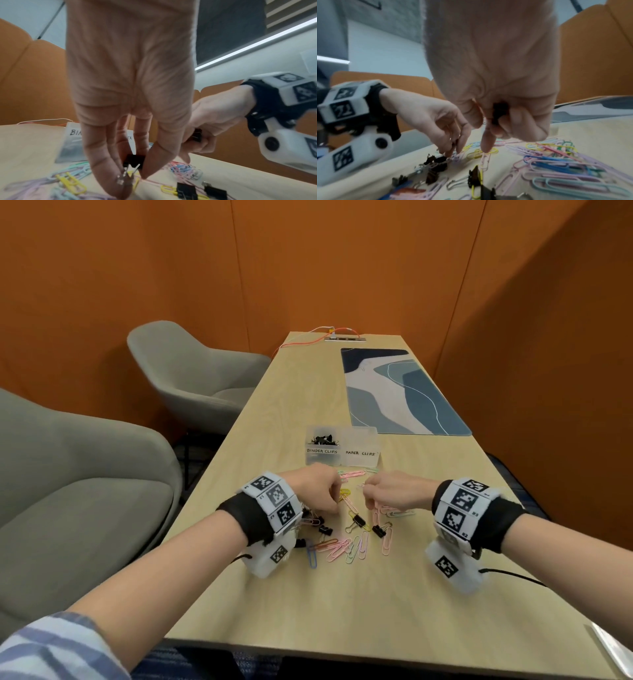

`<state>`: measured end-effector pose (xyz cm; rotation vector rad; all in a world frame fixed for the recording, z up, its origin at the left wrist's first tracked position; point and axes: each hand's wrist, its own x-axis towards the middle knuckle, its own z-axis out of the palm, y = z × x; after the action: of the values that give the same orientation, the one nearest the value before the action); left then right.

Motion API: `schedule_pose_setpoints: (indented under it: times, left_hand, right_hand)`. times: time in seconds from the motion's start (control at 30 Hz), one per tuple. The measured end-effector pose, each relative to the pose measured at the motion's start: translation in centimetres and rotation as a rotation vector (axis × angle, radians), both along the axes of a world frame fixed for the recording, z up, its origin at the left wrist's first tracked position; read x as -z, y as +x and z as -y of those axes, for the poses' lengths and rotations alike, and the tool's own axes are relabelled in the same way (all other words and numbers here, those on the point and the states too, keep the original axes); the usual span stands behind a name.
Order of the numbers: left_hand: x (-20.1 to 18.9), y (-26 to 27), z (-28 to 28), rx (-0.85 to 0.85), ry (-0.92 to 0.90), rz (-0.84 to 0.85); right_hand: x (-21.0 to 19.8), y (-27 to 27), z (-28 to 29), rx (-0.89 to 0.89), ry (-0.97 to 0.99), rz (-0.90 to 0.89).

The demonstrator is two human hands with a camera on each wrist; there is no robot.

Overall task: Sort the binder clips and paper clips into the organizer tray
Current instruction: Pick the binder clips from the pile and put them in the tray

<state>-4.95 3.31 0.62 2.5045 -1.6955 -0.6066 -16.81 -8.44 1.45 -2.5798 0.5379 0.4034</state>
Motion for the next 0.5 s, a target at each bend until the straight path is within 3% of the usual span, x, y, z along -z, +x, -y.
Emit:
schedule_pose_setpoints:
  times: [0.23,0.5]
  left_hand:
    - [-0.7,0.5,-1.6,-0.01,0.014,-0.074]
    - [-0.3,-1.0,-2.8,0.0,0.128,0.044]
  right_hand:
    - [1.8,0.1,-1.7,-0.179,-0.267,-0.057]
    - [1.9,0.8,-1.4,-0.132,-0.238,-0.113]
